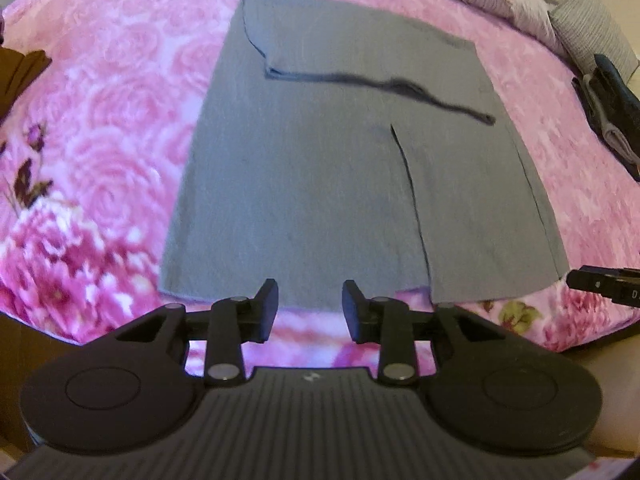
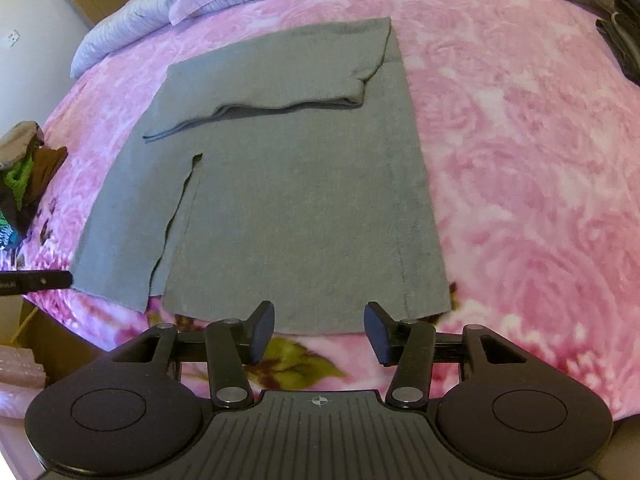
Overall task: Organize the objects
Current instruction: 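Move both open grippers back along the skirt to its hem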
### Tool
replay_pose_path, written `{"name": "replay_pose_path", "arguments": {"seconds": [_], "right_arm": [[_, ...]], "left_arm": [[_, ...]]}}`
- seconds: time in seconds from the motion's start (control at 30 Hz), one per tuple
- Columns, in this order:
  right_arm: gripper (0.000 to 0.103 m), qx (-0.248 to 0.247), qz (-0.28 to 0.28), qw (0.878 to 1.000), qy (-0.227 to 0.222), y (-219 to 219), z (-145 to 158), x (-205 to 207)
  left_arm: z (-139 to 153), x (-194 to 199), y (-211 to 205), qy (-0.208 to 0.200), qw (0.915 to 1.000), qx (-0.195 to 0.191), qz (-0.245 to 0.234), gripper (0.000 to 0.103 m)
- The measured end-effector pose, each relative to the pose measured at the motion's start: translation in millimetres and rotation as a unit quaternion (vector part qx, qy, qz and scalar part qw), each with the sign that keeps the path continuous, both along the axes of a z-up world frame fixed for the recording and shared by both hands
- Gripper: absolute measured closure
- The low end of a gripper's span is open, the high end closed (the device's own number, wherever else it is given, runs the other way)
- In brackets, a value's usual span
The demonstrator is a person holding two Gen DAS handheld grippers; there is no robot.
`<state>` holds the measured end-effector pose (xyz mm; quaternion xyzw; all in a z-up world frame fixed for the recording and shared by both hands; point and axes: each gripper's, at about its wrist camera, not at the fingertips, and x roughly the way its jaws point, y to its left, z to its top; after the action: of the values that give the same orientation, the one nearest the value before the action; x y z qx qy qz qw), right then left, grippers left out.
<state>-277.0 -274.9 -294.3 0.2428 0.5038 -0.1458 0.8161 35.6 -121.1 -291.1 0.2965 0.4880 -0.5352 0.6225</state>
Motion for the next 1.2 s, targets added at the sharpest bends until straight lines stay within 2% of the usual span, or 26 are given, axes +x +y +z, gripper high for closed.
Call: {"name": "replay_pose_path", "arguments": {"seconds": [0.27, 0.43, 0.5, 0.6, 0.67, 0.8, 0.87, 1.2], "right_arm": [[0.056, 0.003, -0.026, 0.999, -0.024, -66, -25, -5], [0.056, 0.039, -0.049, 0.997, -0.043, -111, -45, -5], [0.056, 0.072, -0.058, 0.994, -0.050, -124, -55, -5], [0.056, 0.117, -0.058, 0.990, -0.060, -128, -66, -9], [0.056, 0.118, -0.053, 0.989, -0.073, -126, -66, -16], [0.056, 0.167, -0.037, 0.982, -0.076, -121, -68, -25], [0.056, 0.161, -0.025, 0.984, -0.074, -116, -69, -25], [0.056, 0.179, -0.041, 0.982, -0.054, -124, -71, -15]], "left_arm": [[-18, 72, -14, 0.004, 0.9995, -0.018, 0.025, 0.066], [-42, 111, -25, 0.020, 0.9992, -0.015, 0.032, 0.064], [-50, 120, -26, 0.051, 0.9979, -0.019, 0.034, 0.064], [-62, 125, -26, 0.104, 0.9939, -0.015, 0.033, 0.064], [-66, 122, -23, 0.104, 0.9942, -0.012, 0.024, 0.066], [-67, 123, -13, 0.125, 0.9917, -0.015, 0.024, 0.066], [-69, 125, -11, 0.136, 0.9904, -0.011, 0.022, 0.066], [-72, 133, -20, 0.148, 0.9885, 0.007, 0.033, 0.069]]}}
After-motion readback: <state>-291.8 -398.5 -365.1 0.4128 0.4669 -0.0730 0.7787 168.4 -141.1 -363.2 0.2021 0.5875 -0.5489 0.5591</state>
